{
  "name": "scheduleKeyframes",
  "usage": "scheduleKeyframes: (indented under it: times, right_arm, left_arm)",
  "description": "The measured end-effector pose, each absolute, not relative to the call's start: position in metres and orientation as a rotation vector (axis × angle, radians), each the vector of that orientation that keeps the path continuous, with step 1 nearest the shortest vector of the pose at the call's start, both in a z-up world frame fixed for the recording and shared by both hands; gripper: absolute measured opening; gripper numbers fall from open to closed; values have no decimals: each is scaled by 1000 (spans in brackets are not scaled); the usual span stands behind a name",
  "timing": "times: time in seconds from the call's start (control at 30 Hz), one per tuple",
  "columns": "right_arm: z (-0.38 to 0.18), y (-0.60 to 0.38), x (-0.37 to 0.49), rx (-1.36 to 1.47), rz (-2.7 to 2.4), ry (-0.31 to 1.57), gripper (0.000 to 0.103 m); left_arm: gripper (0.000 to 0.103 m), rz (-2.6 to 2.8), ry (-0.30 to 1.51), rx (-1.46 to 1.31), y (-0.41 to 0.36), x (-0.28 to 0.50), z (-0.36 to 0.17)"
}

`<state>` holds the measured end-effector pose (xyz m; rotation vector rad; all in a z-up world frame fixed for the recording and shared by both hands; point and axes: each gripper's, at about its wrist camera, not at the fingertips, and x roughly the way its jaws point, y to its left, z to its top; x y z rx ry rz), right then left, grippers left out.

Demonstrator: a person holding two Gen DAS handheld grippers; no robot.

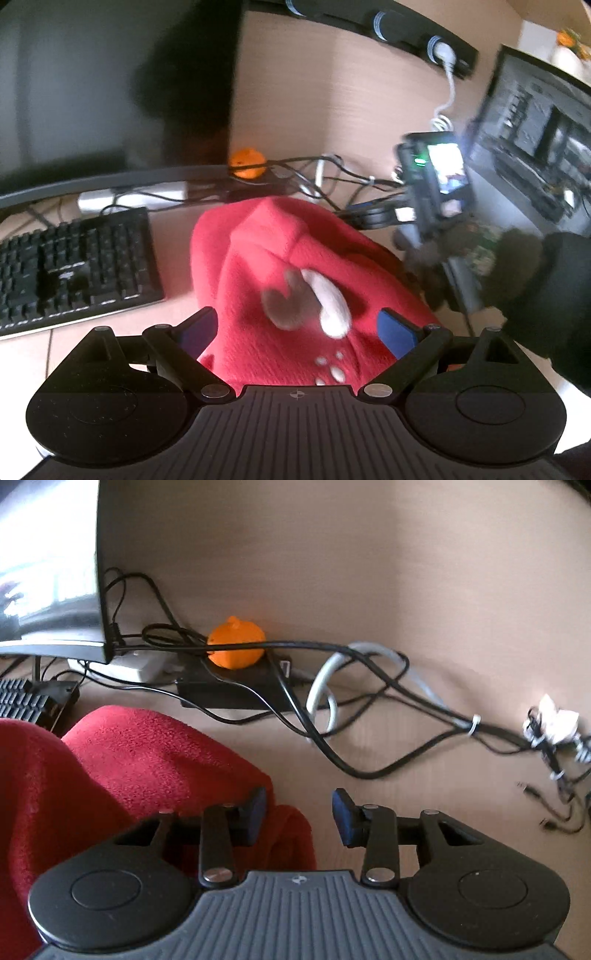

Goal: Fold clothes
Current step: 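Release the bundle and press the hood flat with both grippers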

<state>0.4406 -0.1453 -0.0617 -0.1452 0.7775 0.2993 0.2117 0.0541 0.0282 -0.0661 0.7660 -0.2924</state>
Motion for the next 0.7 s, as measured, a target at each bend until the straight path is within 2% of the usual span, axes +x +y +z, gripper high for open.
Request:
scheduleKeyframes:
  times: [0.2,0.33,0.4,0.57,0.7]
  right_arm:
    - [-63,-157,444,-90,321,792,47]
    - [-48,-183,438,58,357,790,53]
    - [-41,-196,433,126,379,789,66]
    - [-23,-214,408,208,445,792,87]
    - [-8,-215,381,203,478,806,94]
  left_arm:
    - [96,-319,767,-21,39,209,24]
    - [96,-306,772,-27,40,209,22]
    - [96,-286,775,-41,42,208,22]
    - [96,-224,796,-89,46,202,17]
    - [96,-183,829,-104,47,190,8]
